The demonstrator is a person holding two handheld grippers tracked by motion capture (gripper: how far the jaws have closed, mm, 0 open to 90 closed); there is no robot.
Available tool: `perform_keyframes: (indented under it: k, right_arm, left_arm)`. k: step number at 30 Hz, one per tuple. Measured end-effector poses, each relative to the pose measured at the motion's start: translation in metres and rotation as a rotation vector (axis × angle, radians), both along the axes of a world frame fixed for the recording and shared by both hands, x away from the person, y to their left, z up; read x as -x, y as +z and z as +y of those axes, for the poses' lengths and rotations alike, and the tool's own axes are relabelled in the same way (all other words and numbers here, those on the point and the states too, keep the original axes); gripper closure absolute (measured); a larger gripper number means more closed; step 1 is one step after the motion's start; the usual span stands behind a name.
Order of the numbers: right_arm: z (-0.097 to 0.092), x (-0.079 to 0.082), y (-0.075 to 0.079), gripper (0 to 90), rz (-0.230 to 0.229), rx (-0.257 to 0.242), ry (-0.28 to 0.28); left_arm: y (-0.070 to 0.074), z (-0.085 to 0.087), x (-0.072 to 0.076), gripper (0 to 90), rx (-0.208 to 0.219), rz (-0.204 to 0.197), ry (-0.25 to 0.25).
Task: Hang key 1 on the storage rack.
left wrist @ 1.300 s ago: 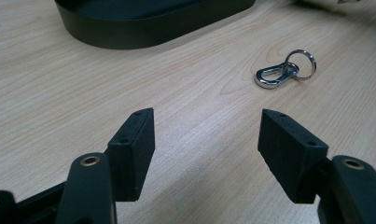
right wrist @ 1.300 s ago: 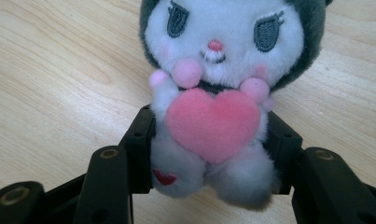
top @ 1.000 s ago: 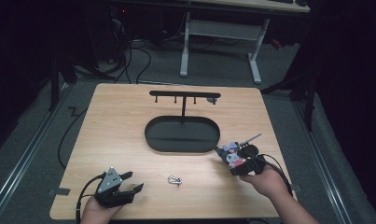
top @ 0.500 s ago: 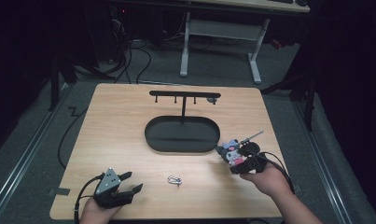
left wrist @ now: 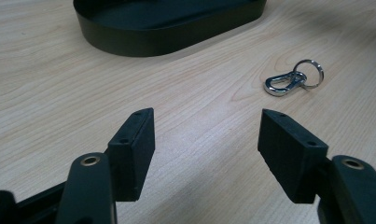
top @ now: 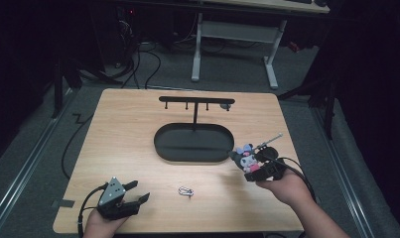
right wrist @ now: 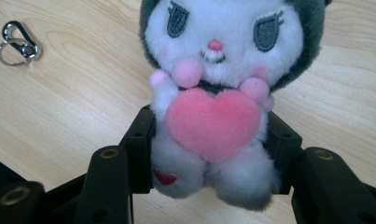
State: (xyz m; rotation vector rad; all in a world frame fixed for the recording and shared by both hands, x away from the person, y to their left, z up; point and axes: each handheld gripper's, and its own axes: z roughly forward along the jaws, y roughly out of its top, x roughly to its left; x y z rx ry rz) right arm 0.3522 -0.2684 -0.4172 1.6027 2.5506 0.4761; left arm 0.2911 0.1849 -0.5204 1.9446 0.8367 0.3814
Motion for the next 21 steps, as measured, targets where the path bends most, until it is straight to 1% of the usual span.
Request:
perform_keyframes:
  k: [1,2,4,6,9,11,14,17,21]
  right_arm:
    - [0.0,0.0,0.002,48.9,0.005,0.0,-0.001]
    - [0.0,-0.001,0.003,48.9,0.0,-0.002,0.005]
    - [0.002,-0.002,0.005,48.9,-0.007,0.002,0.018]
    - [0.004,-0.003,0.009,48.8,-0.007,0.002,0.019]
    - [0.007,-0.006,0.014,48.9,-0.02,0.002,0.036]
    - [0.009,-0.006,0.017,48.9,-0.023,-0.005,0.034]
    - [0.011,-0.008,0.021,48.9,-0.023,0.002,0.052]
    - [0.014,-0.01,0.025,48.9,-0.019,-0.006,0.05]
    - [0.017,-0.015,0.033,48.9,-0.016,0.006,0.062]
  left_arm:
    - [0.0,0.0,0.0,37.2,-0.005,0.001,0.0]
    - [0.0,0.0,0.0,37.3,-0.007,0.0,0.0]
    - [0.001,-0.001,-0.001,37.2,-0.002,-0.005,0.004]
    - [0.001,-0.001,-0.001,37.2,-0.002,-0.008,0.005]
    - [0.0,-0.002,-0.001,37.2,-0.004,-0.005,0.0]
    - [0.0,-0.002,-0.002,37.2,-0.009,0.002,-0.005]
    - [0.0,-0.002,-0.001,37.2,-0.007,-0.001,-0.008]
    - [0.0,-0.001,-0.001,37.1,-0.006,-0.001,-0.009]
    - [0.0,-0.001,-0.001,37.2,-0.004,0.001,-0.011]
